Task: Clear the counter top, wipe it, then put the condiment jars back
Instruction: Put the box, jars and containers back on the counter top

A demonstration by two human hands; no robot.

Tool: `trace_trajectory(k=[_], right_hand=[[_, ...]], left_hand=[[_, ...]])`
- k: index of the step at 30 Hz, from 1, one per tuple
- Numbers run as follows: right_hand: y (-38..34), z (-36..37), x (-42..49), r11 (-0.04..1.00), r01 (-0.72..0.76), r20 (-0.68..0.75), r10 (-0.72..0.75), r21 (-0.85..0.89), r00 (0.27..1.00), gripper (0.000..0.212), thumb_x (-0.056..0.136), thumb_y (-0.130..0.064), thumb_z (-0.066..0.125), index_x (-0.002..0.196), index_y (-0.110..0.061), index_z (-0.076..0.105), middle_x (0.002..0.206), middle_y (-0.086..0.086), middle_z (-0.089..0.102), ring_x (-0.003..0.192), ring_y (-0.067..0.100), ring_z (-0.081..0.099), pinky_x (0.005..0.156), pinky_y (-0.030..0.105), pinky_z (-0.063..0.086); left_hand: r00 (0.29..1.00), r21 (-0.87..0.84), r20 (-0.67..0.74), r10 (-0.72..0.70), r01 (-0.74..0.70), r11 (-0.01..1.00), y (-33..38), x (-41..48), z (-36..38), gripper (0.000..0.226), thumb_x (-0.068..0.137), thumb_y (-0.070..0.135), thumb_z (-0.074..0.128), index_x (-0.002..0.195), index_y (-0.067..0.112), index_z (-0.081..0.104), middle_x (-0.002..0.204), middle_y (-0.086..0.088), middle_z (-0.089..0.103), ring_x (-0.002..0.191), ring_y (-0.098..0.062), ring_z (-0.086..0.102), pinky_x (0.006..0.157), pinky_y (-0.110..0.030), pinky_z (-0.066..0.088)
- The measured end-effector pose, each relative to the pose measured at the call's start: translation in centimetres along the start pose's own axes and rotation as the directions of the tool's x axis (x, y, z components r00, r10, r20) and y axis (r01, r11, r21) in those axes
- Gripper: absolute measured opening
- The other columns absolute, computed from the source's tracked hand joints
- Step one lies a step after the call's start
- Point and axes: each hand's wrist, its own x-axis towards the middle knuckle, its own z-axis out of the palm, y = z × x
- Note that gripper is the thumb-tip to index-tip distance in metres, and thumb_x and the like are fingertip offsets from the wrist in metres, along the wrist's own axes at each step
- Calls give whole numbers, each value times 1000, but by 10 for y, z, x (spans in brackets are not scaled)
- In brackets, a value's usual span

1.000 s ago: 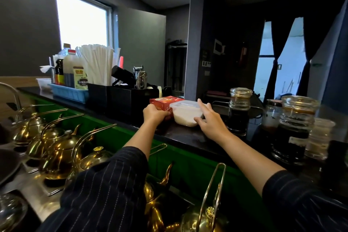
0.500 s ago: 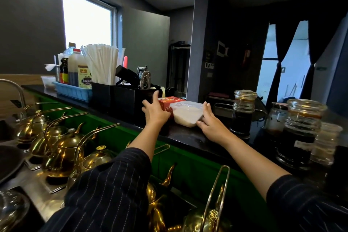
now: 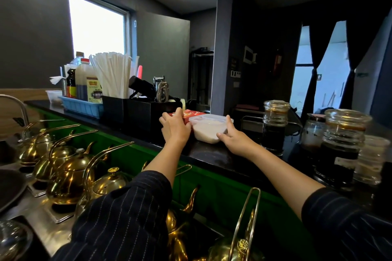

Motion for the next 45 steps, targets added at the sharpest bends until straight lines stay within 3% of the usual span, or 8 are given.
trace_trajectory(k=[8,13,18,22,26,36,42,45], right_hand=[[1,7,-4,998,37,-23,-36,44,999,70,103,-31,40,153,-31,-10,156,19,26,139,32,34,108,36,28],[3,8,-5,998,49,-27,-48,46,998,71,103,-31,41,153,-34,-9,156,19,25,139,33,33,110,38,27],[4,9,-6,997,65,-35,-63,47,997,69,102,-34,40,153,-35,-8,158,14,22,140,32,32,109,38,27],[4,9,-4,996,68,-31,-66,54,997,69,102,-36,39,153,-34,-8,159,13,20,142,32,29,111,38,25],[4,8,-5,997,60,-29,-58,51,998,67,102,-38,38,153,-35,-5,158,14,22,142,32,29,111,38,25],[4,6,-5,995,46,-9,-45,90,999,67,102,-40,38,152,-38,-6,157,14,24,142,32,28,111,38,24],[2,6,-7,994,53,-3,-53,98,999,68,103,-39,38,152,-36,-9,158,14,22,142,32,28,112,39,23],[3,7,-6,994,54,-7,-53,95,999,68,103,-39,38,153,-36,-8,158,14,22,142,32,27,113,39,23]], left_hand=[[999,-21,-32,-20,19,1000,-1,-2,-2,32,85,26,66,112,14,55,132,-16,35,118,-33,42,77,-35,47],[988,15,-157,9,-7,1000,1,-2,-8,61,71,29,65,129,16,49,146,-14,30,134,-30,27,97,-43,40],[952,216,-293,89,-24,976,-15,22,-32,55,79,14,56,133,8,43,144,-9,37,136,-25,29,102,-48,32],[986,252,-164,30,12,968,-41,60,-63,38,90,23,58,121,4,53,131,-14,49,128,-30,39,97,-51,38],[994,140,-27,104,-99,985,-50,71,-74,23,88,23,64,101,5,59,109,-18,59,105,-34,54,82,-39,44],[979,136,-62,192,-182,974,-55,70,-74,16,87,14,64,92,0,60,99,-20,57,86,-30,52,70,-29,32],[982,95,-40,182,-178,979,-55,64,-73,14,88,10,62,98,2,56,101,-18,60,96,-33,56,76,-34,40],[961,91,-149,232,-221,971,-50,50,-68,19,84,3,58,102,3,53,109,-18,53,108,-34,48,81,-39,45]])
